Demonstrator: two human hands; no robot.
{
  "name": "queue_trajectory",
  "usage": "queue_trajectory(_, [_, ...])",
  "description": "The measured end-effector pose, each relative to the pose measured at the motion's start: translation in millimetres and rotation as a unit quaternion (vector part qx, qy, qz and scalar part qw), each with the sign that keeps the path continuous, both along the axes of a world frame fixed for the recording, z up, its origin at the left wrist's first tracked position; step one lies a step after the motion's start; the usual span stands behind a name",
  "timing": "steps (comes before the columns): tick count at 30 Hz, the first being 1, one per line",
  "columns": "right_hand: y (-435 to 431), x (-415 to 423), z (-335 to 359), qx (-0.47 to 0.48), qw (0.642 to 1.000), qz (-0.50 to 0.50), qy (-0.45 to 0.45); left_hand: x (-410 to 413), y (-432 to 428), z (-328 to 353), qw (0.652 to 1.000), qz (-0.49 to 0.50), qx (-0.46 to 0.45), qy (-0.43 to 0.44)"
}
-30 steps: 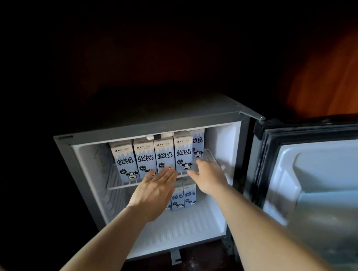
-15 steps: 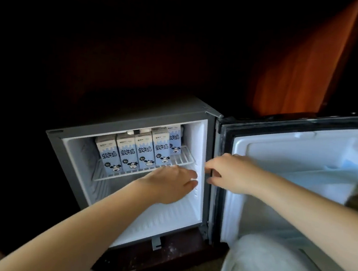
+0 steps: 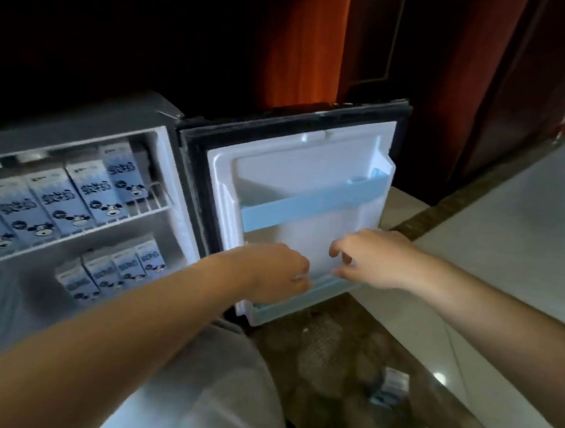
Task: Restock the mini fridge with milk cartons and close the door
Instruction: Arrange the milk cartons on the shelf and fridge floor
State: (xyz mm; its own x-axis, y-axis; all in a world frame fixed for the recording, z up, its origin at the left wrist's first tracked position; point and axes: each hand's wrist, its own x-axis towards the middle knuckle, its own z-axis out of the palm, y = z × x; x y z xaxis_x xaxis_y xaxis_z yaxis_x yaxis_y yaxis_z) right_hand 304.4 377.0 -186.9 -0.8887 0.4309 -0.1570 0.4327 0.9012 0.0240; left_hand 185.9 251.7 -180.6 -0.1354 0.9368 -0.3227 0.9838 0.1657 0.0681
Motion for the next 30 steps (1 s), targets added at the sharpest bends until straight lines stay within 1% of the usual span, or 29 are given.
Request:
queue_trajectory(3, [14.1, 25.0, -24.8, -0.022, 0.999, -0.035, -0.018, 23.6, 28.7, -28.8, 1.000, -0.024, -0.018, -0.008])
queue_trajectory(7, [34.1, 58.2, -64.8, -0.089, 0.993, -0.064, -0.037, 47.9, 58.0, -70.2, 0.997, -0.027, -0.052, -0.046])
queue_trajectory(9, [41.5, 73.1, -86.5, -0.117, 0.988, -0.081, -0.066, 57.2, 68.1, -92.7, 0.995, -0.011, -0.066, -0.080])
queue_trajectory(11, [47.5, 86.3, -112.0, -0.145, 0.980, -0.105, -0.085, 63.8, 73.8, -116.3, 0.988, 0.020, -0.071, -0.136])
queue_trajectory(14, [53.7, 102.4, -153.3, -0.175, 0.967, -0.155, -0.097, 67.6, 77.9, -156.1, 0.964, 0.096, -0.044, -0.243])
queue_trajectory(17, [56.3, 112.4, -190.9, -0.180, 0.957, -0.196, -0.117, 71.7, 75.8, -194.9, 0.940, 0.159, -0.029, -0.299])
queue_trajectory(20, [58.4, 117.5, -229.4, -0.181, 0.948, -0.225, -0.131, 81.3, 68.2, -231.0, 0.911, 0.208, -0.061, -0.351])
queue_trajectory(24, [60.6, 122.5, -273.3, -0.177, 0.941, -0.259, -0.128, 94.4, 56.5, -269.8, 0.883, 0.243, -0.092, -0.391])
queue_trajectory(28, [60.7, 118.8, -297.0, -0.165, 0.931, -0.294, -0.138, 100.7, 48.6, -290.8, 0.865, 0.260, -0.092, -0.419])
queue_trajectory(30, [59.5, 114.4, -304.1, -0.147, 0.933, -0.298, -0.140, 100.3, 50.1, -294.2, 0.855, 0.270, -0.101, -0.430])
